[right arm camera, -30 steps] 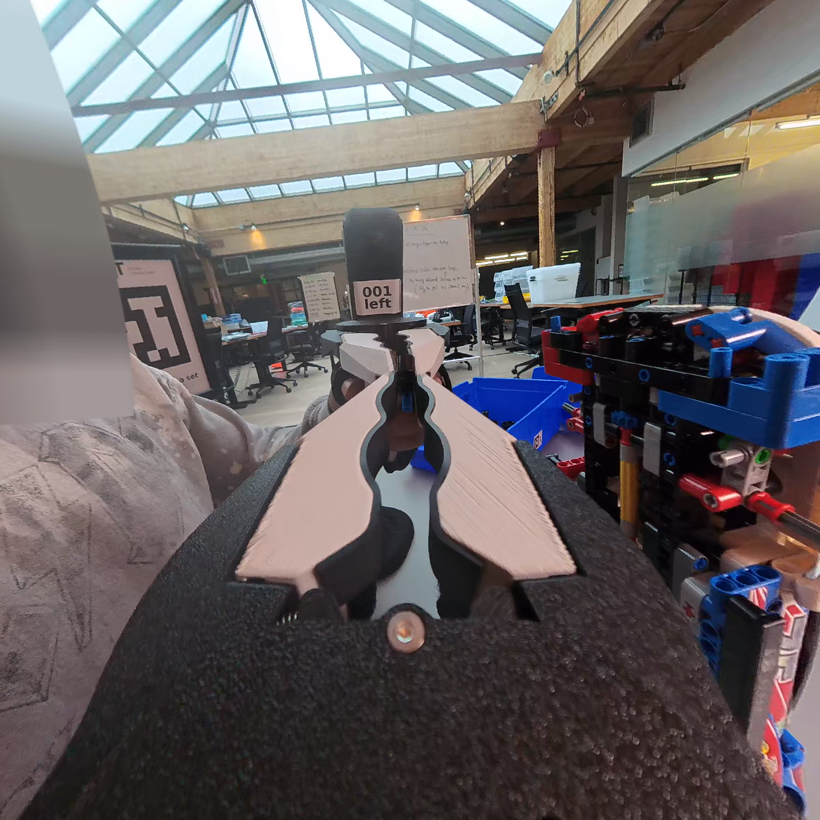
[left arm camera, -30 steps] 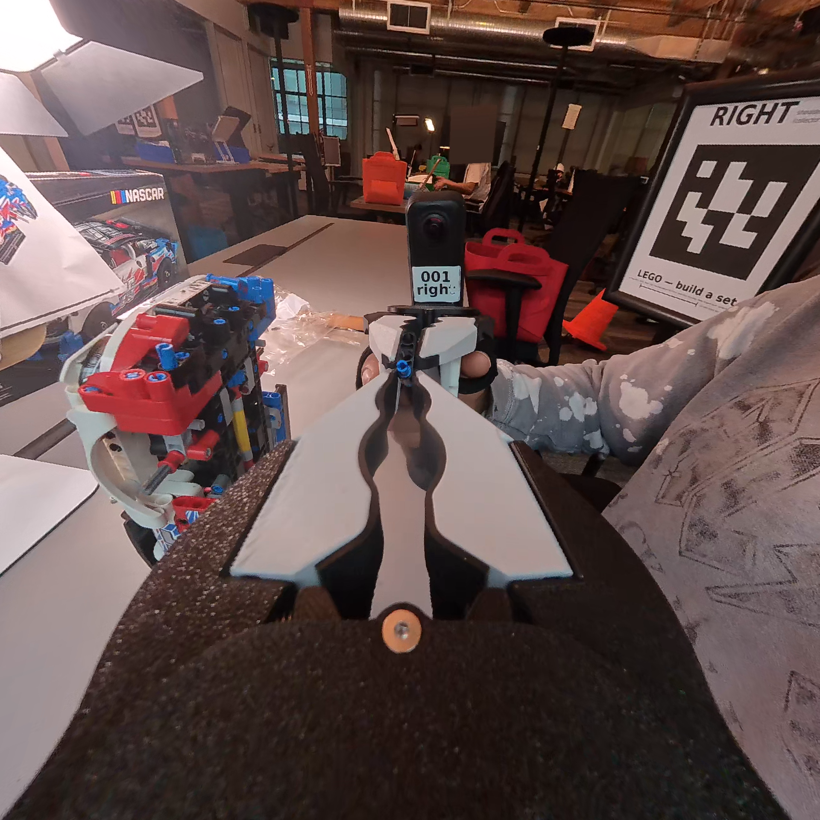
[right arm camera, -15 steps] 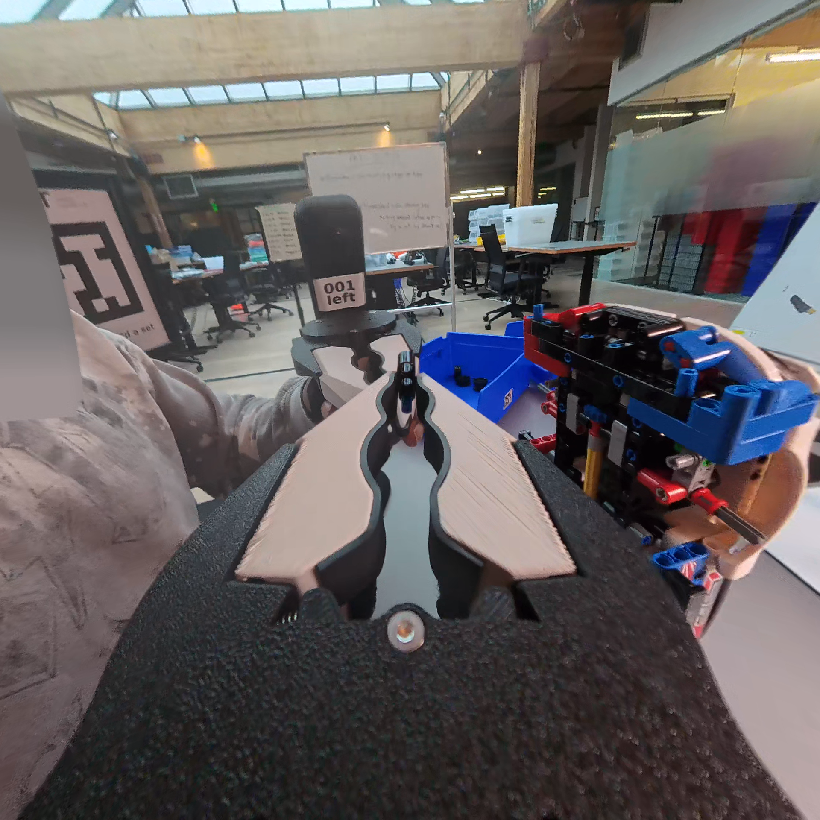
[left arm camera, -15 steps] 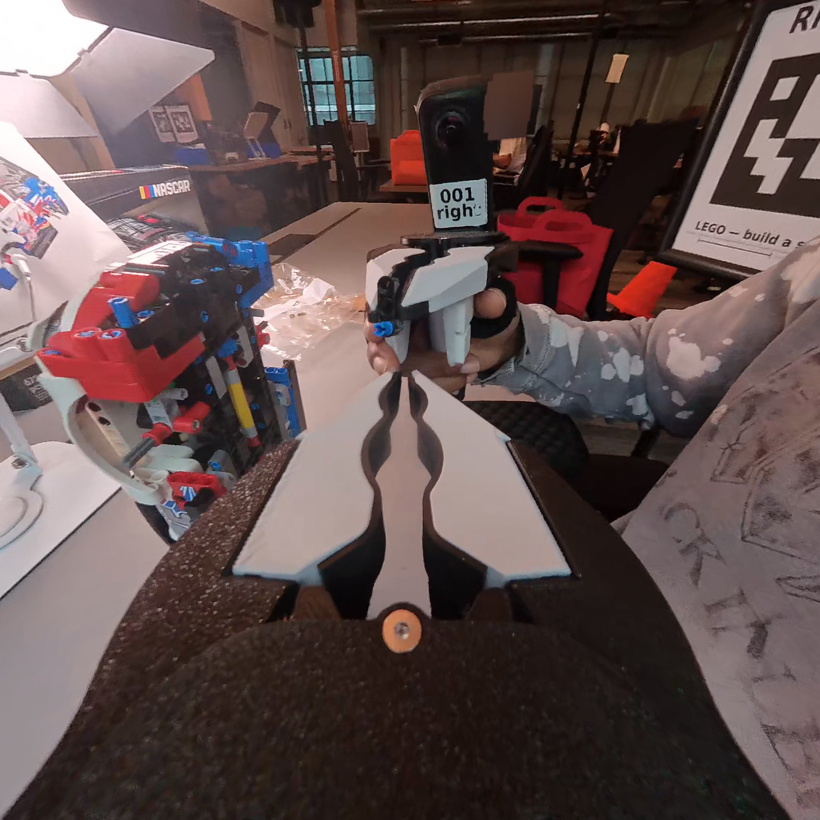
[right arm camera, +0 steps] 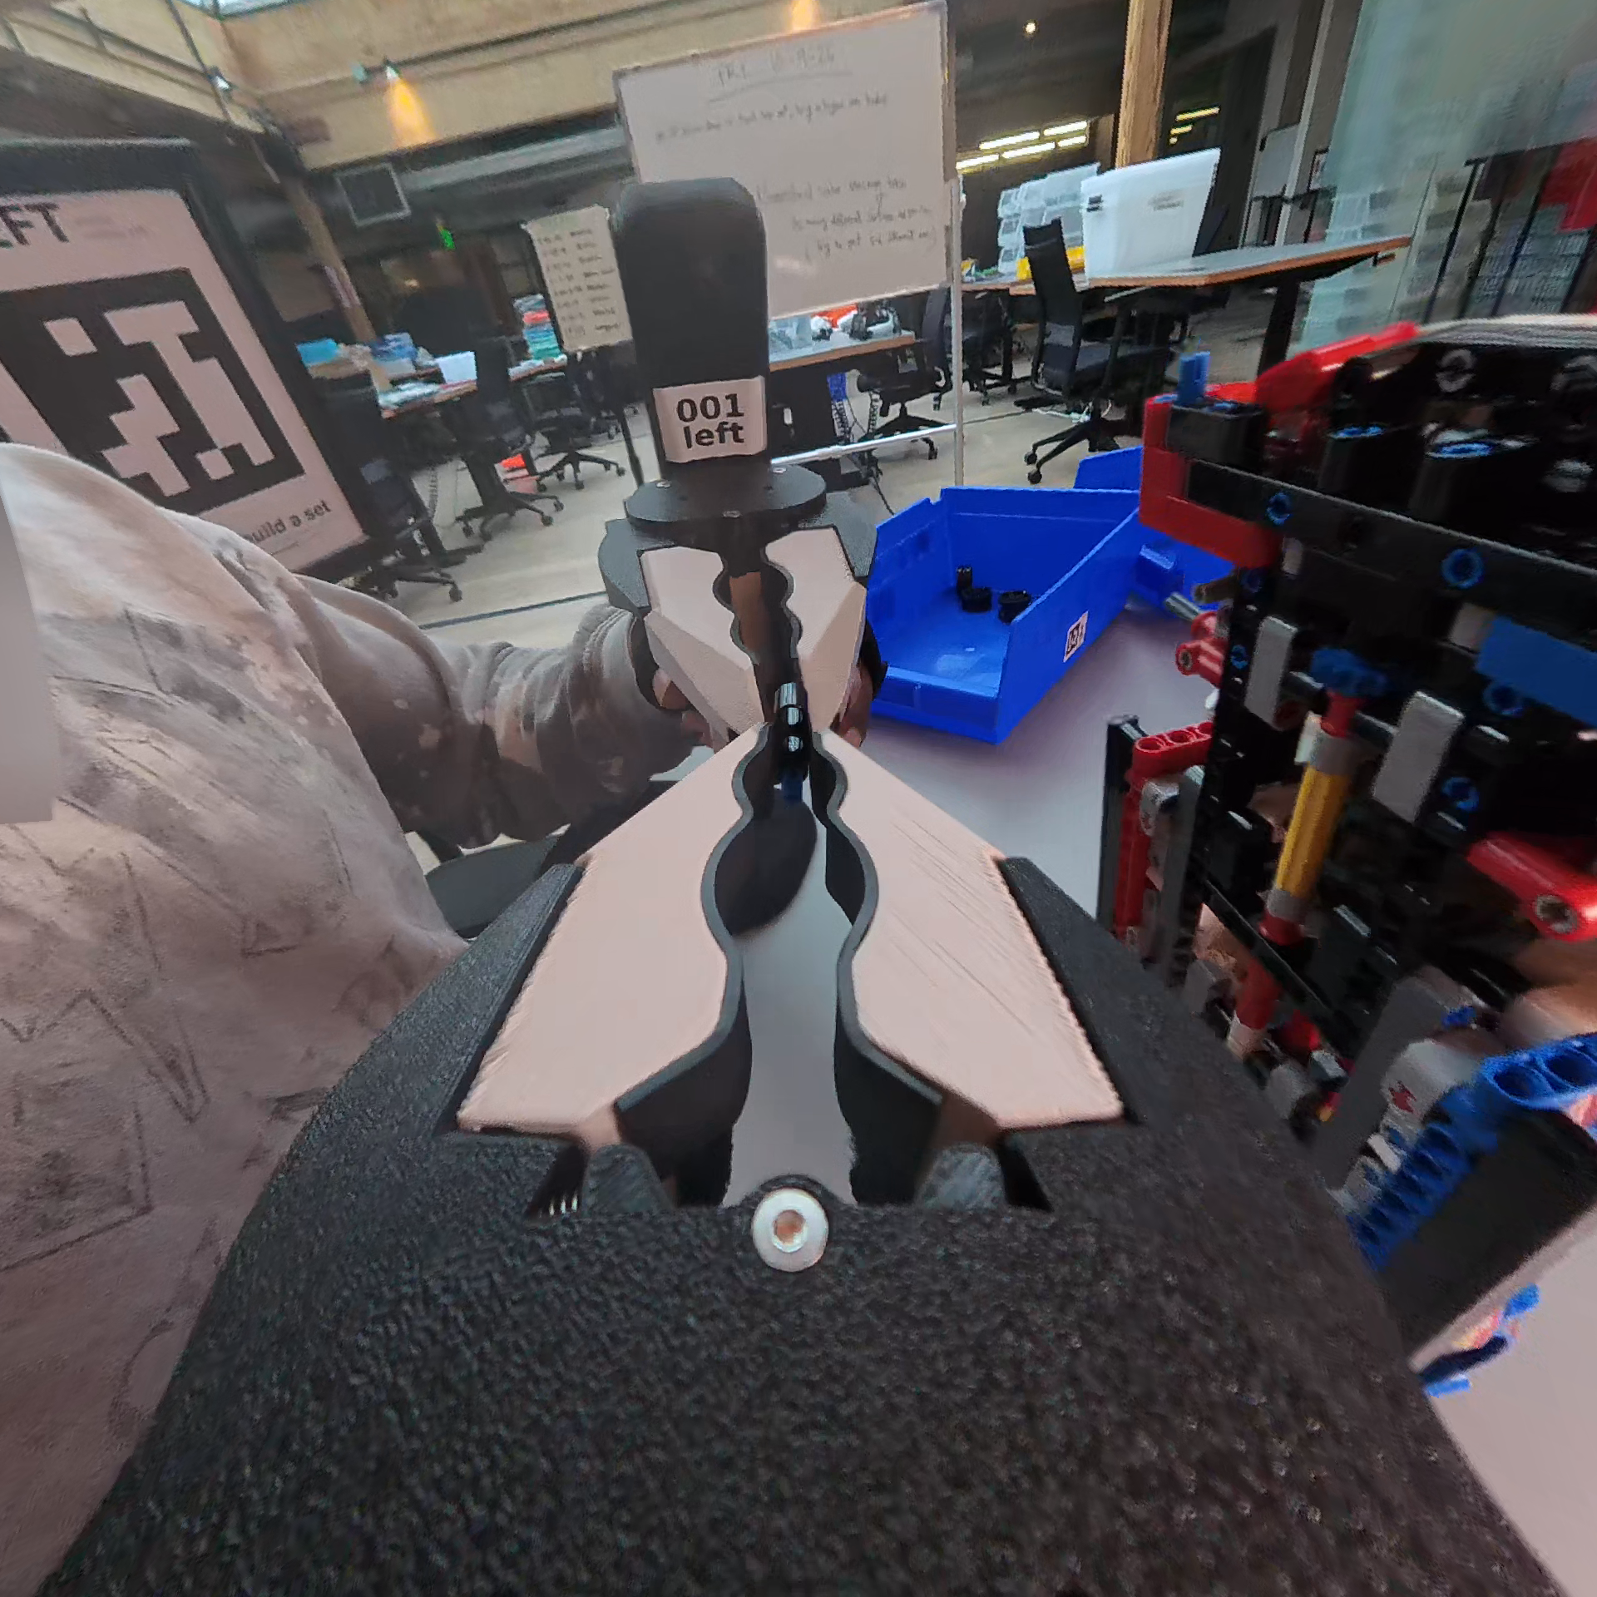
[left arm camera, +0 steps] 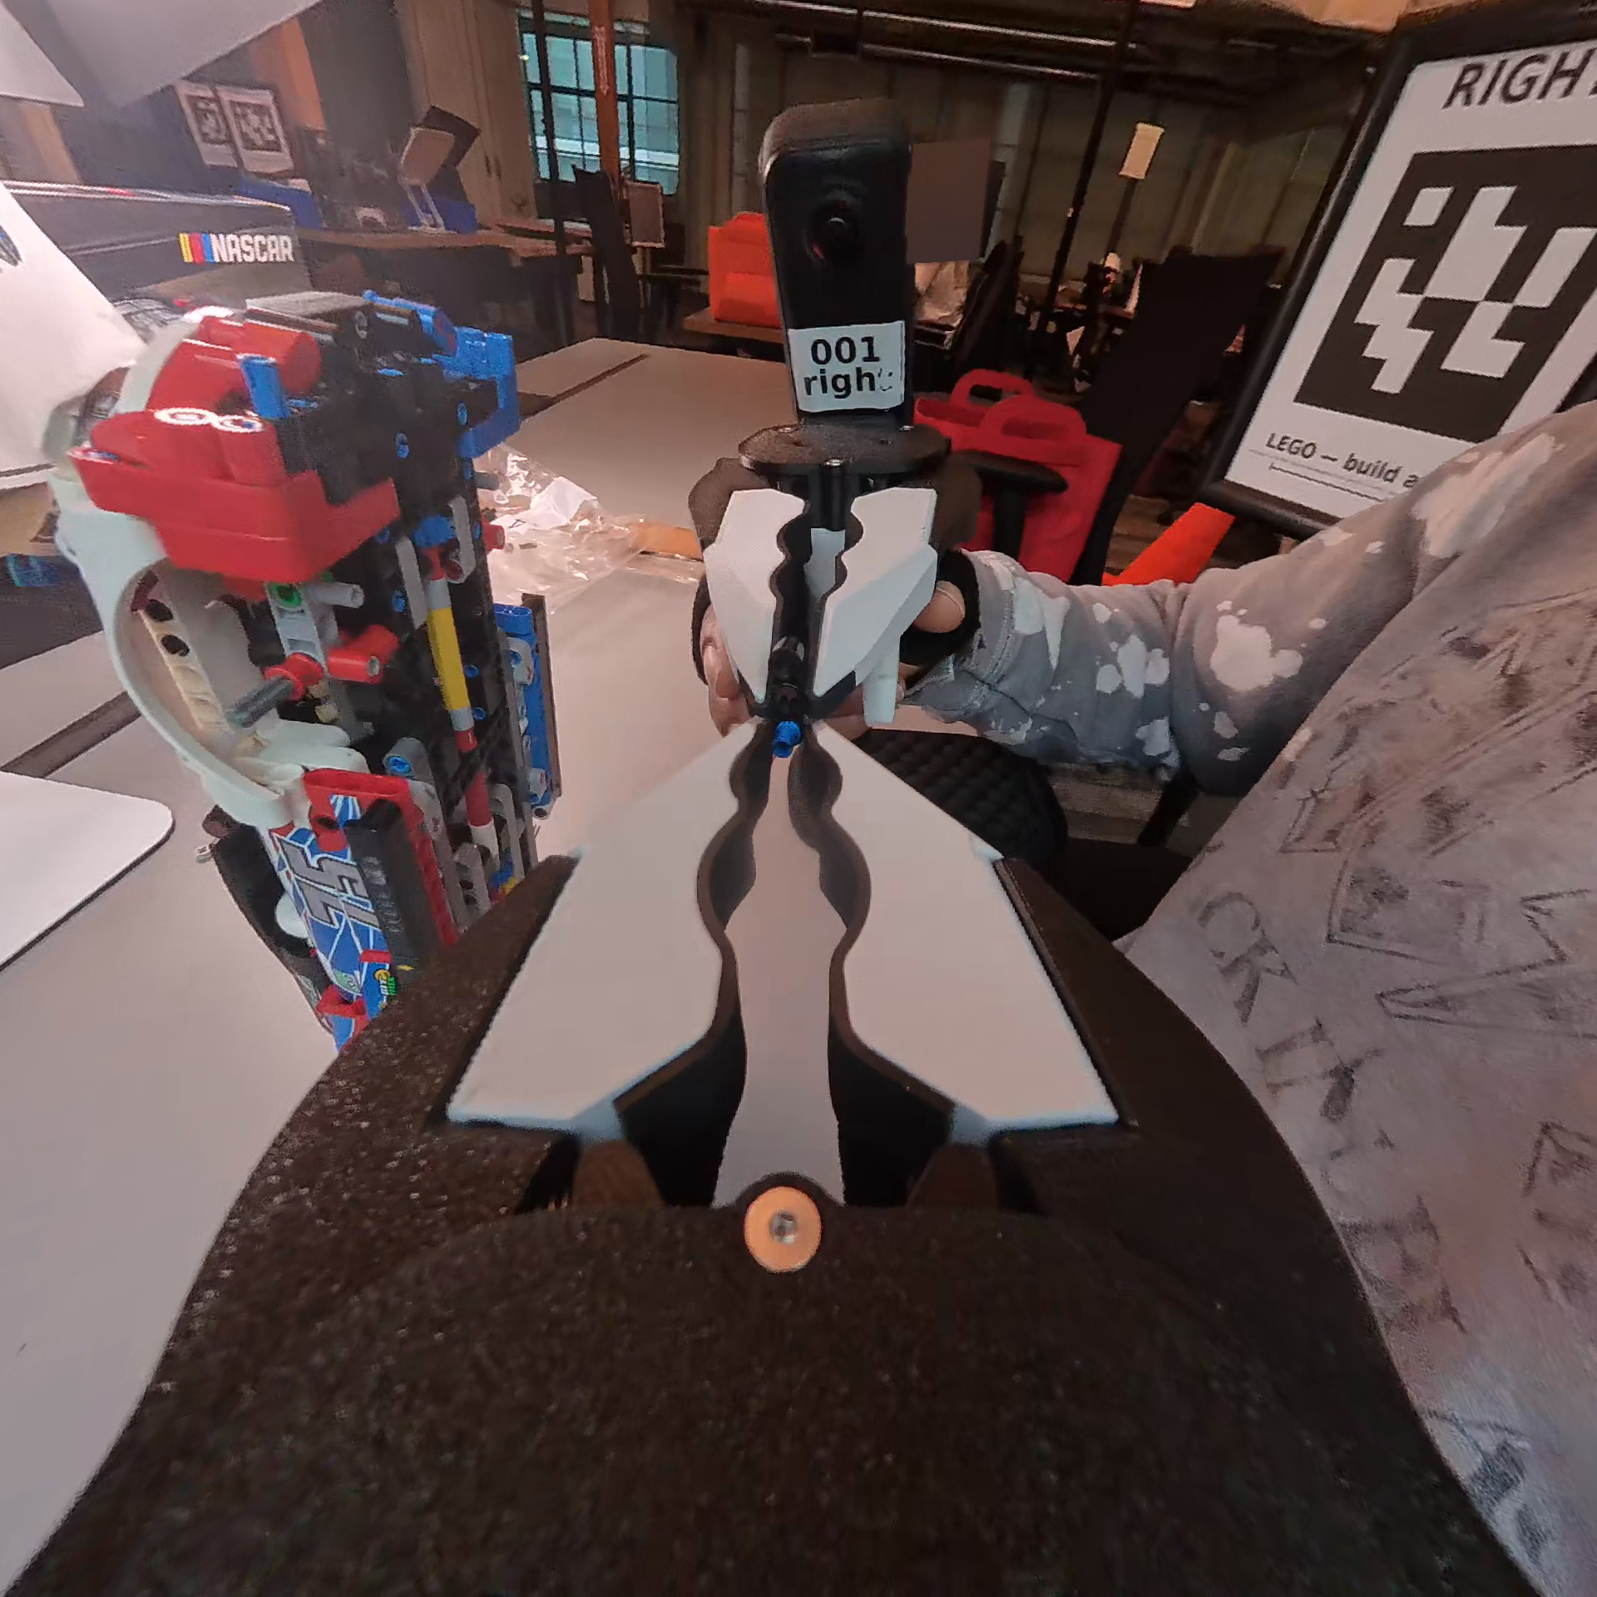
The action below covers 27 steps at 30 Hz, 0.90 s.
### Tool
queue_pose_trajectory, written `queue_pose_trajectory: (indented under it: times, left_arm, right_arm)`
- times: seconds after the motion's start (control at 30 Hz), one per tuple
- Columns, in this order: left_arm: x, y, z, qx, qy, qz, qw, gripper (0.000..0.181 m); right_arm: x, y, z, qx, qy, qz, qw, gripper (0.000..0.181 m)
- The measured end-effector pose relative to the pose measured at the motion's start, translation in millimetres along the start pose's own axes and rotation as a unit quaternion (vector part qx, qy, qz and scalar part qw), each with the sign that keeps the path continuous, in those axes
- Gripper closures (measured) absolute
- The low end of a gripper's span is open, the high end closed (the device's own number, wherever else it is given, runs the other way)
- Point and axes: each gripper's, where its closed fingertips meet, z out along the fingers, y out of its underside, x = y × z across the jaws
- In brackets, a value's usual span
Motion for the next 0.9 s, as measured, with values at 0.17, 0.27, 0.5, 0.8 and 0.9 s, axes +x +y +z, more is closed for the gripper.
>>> queue_pose_trajectory:
  times: [0.17, 0.27, 0.5, 0.8, 0.9]
  left_arm:
    - [3.8, -9.3, -25.6, 0.004, 0.045, -0.012, 0.999, 0.176]
    - [2.6, -7.5, -33.4, -0.008, 0.034, -0.003, 0.999, 0.176]
    - [2.8, 16.4, -29.5, 0.005, 0.018, -0.021, 1.0, 0.176]
    - [9.2, 29.0, -12.1, 0.054, 0.006, -0.042, 0.998, 0.176]
    - [7.7, 21.7, -11.7, 0.1, 0.013, -0.077, 0.992, 0.176]
  right_arm:
    - [-8.2, -13.3, 22.2, -0.018, -0.029, -0.007, 0.999, 0.174]
    - [-8.4, -14.1, 30.9, -0.022, -0.039, -0.005, 0.999, 0.174]
    - [-6.6, 9.4, 32.7, -0.036, -0.046, 0.032, 0.998, 0.174]
    - [-8.4, 25.9, 18.1, -0.016, -0.062, 0.114, 0.991, 0.174]
    - [-7.0, 19.1, 16.1, 0.027, -0.063, 0.14, 0.988, 0.176]
